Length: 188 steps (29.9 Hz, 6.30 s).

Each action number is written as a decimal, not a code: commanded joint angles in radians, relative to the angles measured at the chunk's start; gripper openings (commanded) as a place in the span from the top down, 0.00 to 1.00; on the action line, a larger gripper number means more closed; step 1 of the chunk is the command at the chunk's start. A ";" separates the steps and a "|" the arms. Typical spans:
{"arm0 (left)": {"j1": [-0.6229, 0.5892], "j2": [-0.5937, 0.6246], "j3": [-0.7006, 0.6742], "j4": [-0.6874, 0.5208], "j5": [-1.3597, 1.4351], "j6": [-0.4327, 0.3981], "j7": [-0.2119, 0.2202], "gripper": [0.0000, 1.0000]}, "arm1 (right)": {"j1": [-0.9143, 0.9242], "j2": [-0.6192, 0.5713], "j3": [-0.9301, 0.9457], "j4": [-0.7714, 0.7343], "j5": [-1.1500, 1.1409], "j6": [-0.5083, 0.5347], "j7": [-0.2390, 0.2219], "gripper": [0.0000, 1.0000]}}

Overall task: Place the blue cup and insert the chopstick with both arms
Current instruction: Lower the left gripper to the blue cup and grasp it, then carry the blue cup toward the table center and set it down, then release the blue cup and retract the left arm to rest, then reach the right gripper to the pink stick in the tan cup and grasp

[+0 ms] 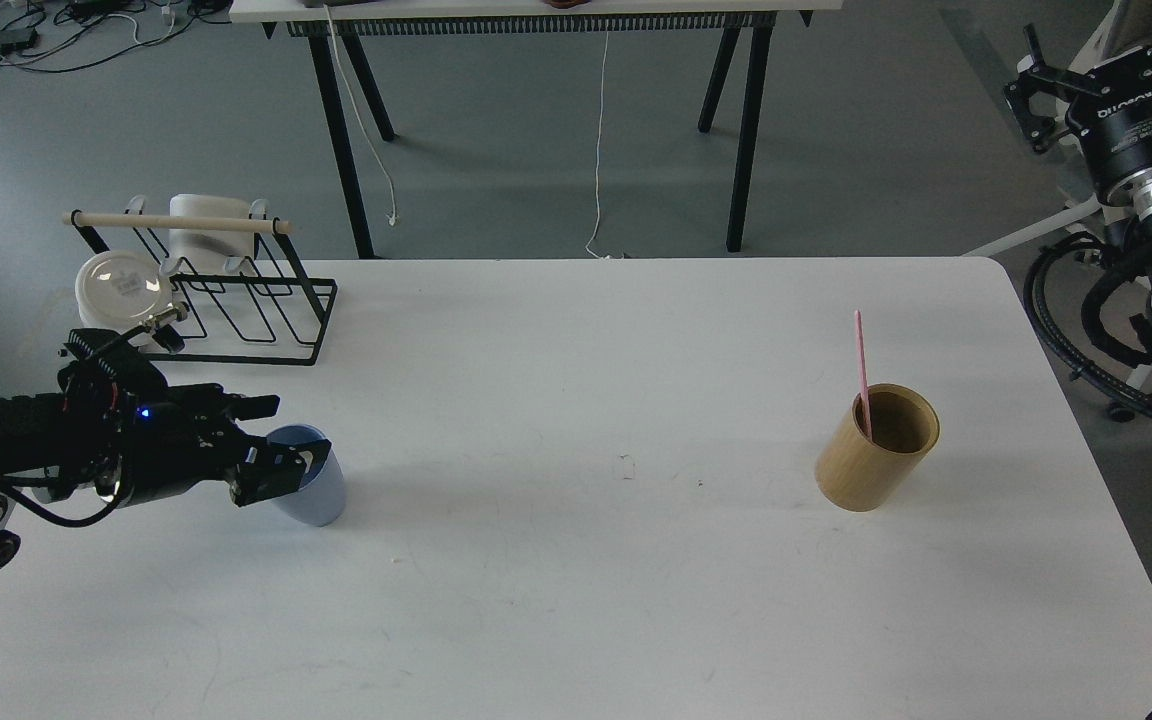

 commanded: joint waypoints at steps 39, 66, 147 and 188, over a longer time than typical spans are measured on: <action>-0.171 -0.064 0.019 -0.095 0.049 -0.173 -0.019 0.97 | 0.030 -0.035 -0.010 0.000 -0.002 0.000 -0.006 0.01; -0.408 -0.823 0.240 0.087 0.101 -0.298 0.168 0.96 | 0.147 -0.091 -0.018 0.001 -0.005 -0.041 -0.017 0.01; -0.368 -0.625 -0.421 0.312 -1.258 -0.182 0.116 0.01 | 0.107 -0.479 -0.435 0.450 -0.674 -0.202 0.005 0.03; -0.348 -0.616 -0.429 0.626 -2.068 -0.298 0.113 0.01 | 0.014 -0.443 -0.956 0.595 -1.839 -0.572 0.075 0.45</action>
